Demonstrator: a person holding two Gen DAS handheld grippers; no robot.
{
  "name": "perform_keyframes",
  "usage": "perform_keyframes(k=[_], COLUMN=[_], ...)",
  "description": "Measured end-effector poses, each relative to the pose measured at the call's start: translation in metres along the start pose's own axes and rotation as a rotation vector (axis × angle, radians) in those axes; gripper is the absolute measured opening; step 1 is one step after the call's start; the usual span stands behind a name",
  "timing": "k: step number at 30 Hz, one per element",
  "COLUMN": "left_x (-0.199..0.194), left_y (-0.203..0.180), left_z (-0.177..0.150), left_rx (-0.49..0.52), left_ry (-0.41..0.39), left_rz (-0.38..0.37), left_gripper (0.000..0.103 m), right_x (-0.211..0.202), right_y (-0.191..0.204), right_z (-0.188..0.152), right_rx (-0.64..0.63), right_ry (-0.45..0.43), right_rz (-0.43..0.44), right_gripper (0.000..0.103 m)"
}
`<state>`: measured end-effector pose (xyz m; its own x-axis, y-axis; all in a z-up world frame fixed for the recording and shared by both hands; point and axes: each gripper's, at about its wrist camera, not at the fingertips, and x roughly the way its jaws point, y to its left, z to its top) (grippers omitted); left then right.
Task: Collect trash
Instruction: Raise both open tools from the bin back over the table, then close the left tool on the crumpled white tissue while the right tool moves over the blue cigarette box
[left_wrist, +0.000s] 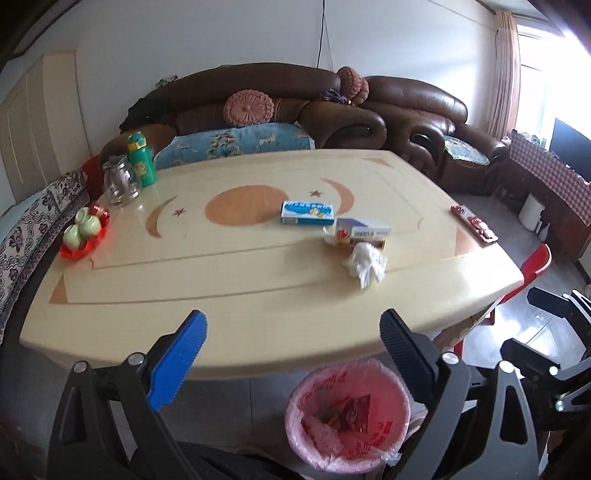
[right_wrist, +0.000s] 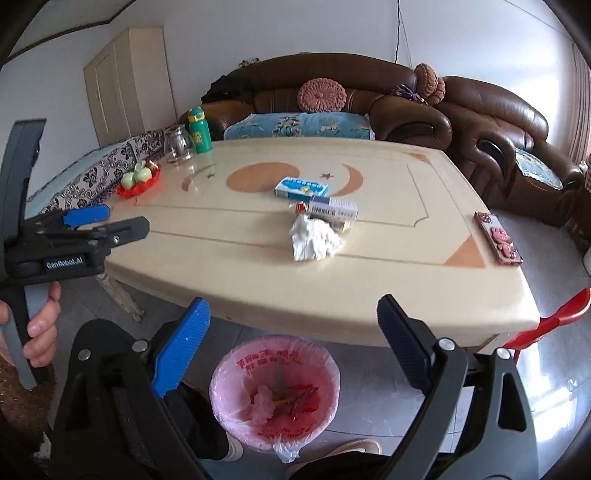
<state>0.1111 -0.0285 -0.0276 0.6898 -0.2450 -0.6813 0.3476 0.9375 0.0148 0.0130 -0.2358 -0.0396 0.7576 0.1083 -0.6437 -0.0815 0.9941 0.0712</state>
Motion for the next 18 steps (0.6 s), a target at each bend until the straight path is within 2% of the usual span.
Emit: perform_keyframes(k=[3,8,18], left_x=[0.013,0.056,0.113], left_y=[-0.007,-0.022,-0.047], left_z=[0.003,0.007,0.024], left_rx=[0.001,-0.007,0.005], left_ry=[0.005,0.051,0.062], left_rz=[-0.028,-0.078,-0.136], left_gripper=[0.094,0.094,0.095], right_x=[0.002,0.014,0.061], right_y=[-0.012,-0.034,-0.078], right_z=[0.010,0.030,0.082], right_rx=[0.010,0.021,0.028], right_ry=[0.002,0.010,0.007], right_rz=[0.003,0.000,-0.014], right_gripper=[0.092,0.094,0.094])
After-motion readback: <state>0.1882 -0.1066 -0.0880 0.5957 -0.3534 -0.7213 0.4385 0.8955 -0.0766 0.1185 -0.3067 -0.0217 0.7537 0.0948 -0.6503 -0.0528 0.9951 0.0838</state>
